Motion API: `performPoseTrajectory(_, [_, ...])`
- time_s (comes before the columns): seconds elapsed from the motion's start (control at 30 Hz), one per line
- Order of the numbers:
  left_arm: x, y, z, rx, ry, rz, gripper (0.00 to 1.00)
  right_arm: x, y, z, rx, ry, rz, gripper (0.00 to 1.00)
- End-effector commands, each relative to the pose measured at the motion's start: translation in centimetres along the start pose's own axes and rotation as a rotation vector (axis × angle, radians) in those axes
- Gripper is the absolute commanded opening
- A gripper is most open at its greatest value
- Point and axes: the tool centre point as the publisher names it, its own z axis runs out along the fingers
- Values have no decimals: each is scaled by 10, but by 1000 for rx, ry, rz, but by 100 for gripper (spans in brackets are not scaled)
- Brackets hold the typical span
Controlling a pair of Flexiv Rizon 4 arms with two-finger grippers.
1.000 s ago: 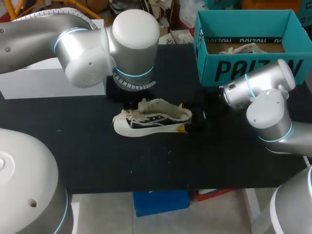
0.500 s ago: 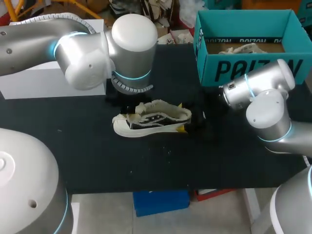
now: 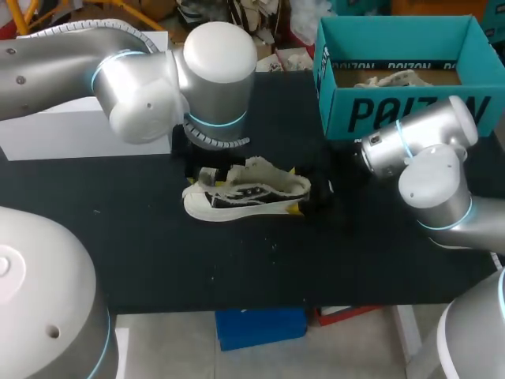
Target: Take the shoe out of the shoebox, open the shoe tongue, remove and reinsert the insole, then place the shoe into the shoebox
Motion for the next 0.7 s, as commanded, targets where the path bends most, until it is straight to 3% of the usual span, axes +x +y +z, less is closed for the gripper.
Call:
performPoseTrajectory(0.03, [-7,-4,-15,45,102,104,100,-1,-2,2,0,0,1,0])
performPoseTrajectory(0.3, [0,-20,-50,167,285,385,100,-1,-2,2,0,0,1,0])
performPoseTrajectory(0.33, [1,-22,-55,169,318,423,96,-1,-2,2,0,0,1,0])
performPoseTrajectory(0.37, [2,-24,-58,175,339,460,91,-1,-2,2,0,0,1,0])
performPoseTrajectory(0.43, [8,-28,-67,176,415,584,47,-1,-2,2,0,0,1,0])
performPoseTrajectory(0.47, [10,-29,-69,176,437,620,39,-1,-2,2,0,0,1,0])
performPoseTrajectory(0.5, [15,-30,-72,172,462,710,11,-1,-2,2,0,0,1,0])
performPoseTrajectory(0.53, [19,-31,-72,169,477,770,0,-1,-2,2,0,0,1,0])
performPoseTrajectory(0.7, [36,-35,-70,32,613,1081,0,-1,-2,2,0,0,1,0])
